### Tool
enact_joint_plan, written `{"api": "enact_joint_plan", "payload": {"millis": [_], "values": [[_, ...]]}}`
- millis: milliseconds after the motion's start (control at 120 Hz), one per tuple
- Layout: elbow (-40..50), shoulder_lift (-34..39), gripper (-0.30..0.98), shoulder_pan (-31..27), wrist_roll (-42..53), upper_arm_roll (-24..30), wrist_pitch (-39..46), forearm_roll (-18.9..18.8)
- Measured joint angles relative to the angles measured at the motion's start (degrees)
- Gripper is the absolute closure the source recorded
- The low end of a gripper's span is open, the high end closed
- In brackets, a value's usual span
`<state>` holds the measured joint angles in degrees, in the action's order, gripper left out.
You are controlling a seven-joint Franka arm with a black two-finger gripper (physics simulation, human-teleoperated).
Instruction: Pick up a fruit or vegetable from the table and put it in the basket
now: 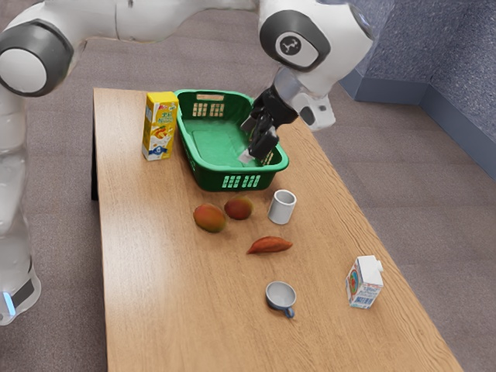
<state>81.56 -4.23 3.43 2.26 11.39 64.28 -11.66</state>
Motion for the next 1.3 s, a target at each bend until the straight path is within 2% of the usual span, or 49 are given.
{"api": "enact_joint_plan", "payload": {"millis": [58,150,342,483,725,842,1067,1300], "values": [[0.4,-0.3,0.0,0.4,0.3,0.0,5.9,-0.6],[0.5,-0.9,0.0,-2.1,0.6,-0.1,12.6,-1.1],[1.1,-1.7,0.0,-2.4,-2.8,-0.1,20.2,-1.2],[2.1,-2.5,0.0,-1.8,-5.7,-0.8,24.6,2.9],[10.4,-2.2,0.0,-1.0,-11.1,-3.4,32.9,13.3],[13.9,-1.7,0.0,0.1,-13.6,-4.1,35.9,16.3],[19.4,0.5,0.0,1.6,-17.9,-4.6,38.8,19.3],[22.2,-0.7,0.0,1.3,-21.5,-4.6,41.2,19.3]]}}
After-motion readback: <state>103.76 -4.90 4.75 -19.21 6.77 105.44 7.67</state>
